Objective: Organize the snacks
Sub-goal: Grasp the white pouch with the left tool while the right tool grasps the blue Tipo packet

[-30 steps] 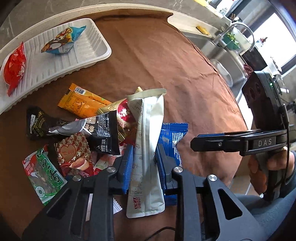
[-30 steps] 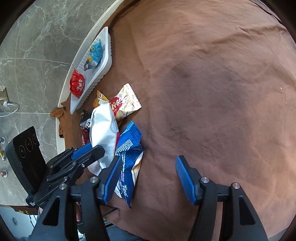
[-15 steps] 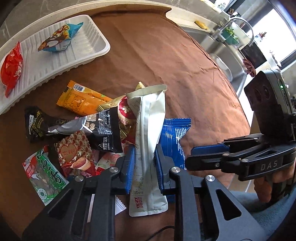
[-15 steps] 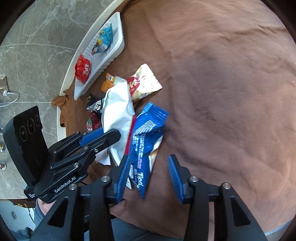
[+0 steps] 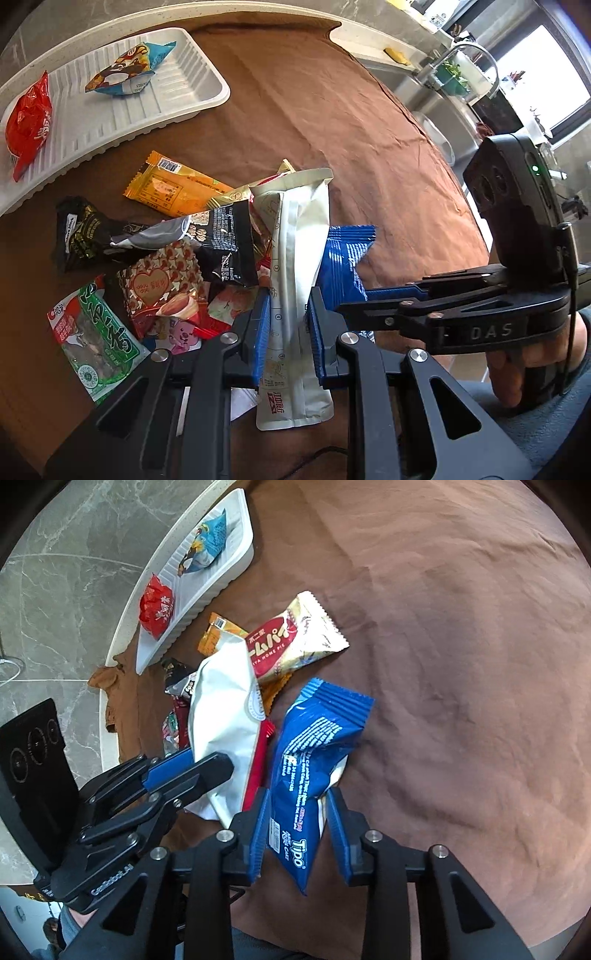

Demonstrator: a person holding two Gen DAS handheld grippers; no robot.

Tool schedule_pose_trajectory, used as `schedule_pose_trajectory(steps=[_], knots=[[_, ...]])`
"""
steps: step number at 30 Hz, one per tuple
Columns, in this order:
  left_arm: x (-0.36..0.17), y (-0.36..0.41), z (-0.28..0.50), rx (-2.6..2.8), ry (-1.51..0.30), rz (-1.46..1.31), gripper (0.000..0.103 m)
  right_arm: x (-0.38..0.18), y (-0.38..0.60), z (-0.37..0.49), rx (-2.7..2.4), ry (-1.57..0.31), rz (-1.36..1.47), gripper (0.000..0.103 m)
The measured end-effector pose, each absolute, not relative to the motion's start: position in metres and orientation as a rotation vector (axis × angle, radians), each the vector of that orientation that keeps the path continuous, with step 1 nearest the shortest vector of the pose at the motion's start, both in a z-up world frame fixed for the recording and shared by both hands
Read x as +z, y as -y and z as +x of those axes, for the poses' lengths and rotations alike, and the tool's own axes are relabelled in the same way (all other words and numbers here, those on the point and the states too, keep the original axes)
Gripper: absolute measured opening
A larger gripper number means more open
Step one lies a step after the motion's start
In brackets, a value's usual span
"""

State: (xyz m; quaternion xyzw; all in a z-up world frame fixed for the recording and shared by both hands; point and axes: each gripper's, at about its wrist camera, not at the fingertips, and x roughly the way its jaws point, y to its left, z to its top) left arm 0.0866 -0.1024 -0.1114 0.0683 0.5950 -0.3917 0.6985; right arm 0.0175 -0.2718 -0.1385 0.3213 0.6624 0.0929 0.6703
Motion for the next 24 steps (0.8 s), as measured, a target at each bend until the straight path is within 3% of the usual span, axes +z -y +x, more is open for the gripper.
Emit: schedule_pose_trajectory(steps=[15, 24], knots=[[-0.108, 0.077, 0.092, -0.92, -1.319, 0.045, 0.018, -0.126, 0.265, 0.016, 0.18, -1.431, 0.643, 0.023], [-0.101, 0.054, 0.097, -0.933, -1.324, -0.083, 0.018, -0.117, 0.277, 0.009, 0.17, -1.401, 0.661, 0.022]])
